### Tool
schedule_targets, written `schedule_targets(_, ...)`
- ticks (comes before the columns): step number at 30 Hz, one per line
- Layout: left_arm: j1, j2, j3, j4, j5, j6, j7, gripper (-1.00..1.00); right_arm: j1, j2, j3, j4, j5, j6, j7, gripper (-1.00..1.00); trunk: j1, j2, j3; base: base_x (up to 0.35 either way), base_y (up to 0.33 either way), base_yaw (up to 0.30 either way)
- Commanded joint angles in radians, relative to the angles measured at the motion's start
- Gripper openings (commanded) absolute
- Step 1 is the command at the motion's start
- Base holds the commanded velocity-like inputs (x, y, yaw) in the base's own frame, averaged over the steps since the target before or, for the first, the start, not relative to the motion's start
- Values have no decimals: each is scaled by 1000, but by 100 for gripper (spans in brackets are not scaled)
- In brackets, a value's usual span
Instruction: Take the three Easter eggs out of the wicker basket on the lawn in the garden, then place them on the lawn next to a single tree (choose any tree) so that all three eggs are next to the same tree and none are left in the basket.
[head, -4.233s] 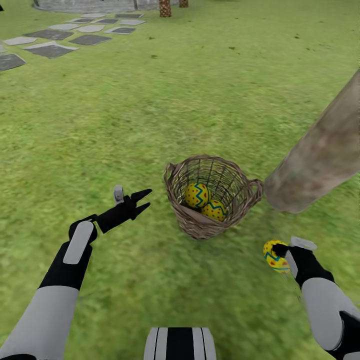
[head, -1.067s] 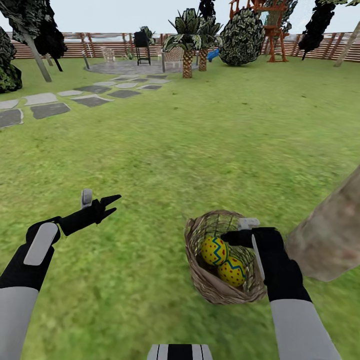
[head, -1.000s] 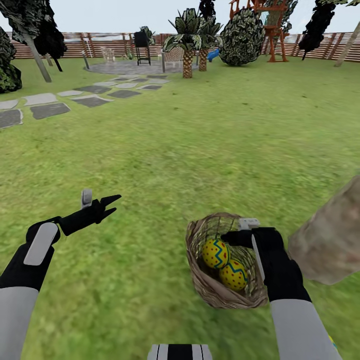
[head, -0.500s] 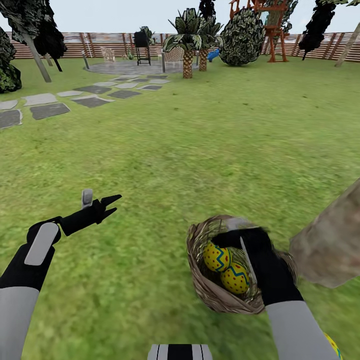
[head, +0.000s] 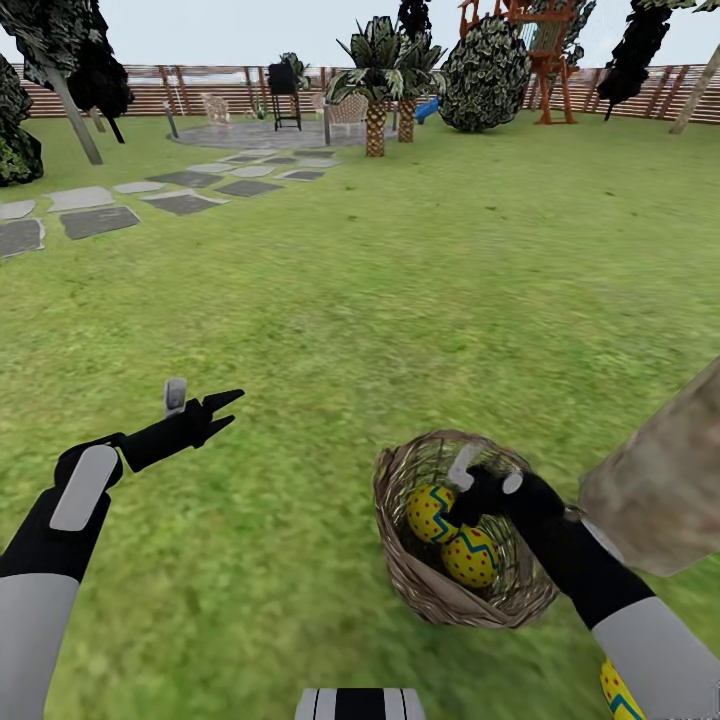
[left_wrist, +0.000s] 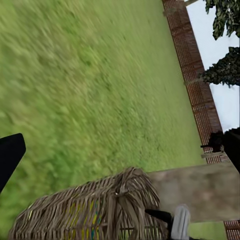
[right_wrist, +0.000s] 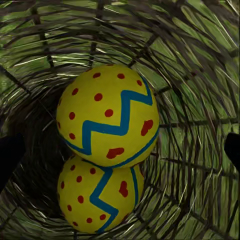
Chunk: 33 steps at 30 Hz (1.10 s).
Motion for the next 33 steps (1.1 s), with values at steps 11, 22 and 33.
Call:
schedule_targets(11, -1, -3, -9, 0, -2, 6, -4, 100, -45, 1, -6, 95, 132, -209, 190, 100, 0, 0, -1, 0, 0, 0)
schedule_targets(22, -1, -3, -14, 1, -2, 5, -4, 100, -50, 2, -8, 134, 130, -263, 233, 100, 4, -2, -36, 0, 0, 0)
schedule_targets(33, -1, -3, -13, 2, -2, 5, -4, 100, -50, 2, -10, 124, 132, -262, 224, 100, 9, -5, -78, 0, 0, 0)
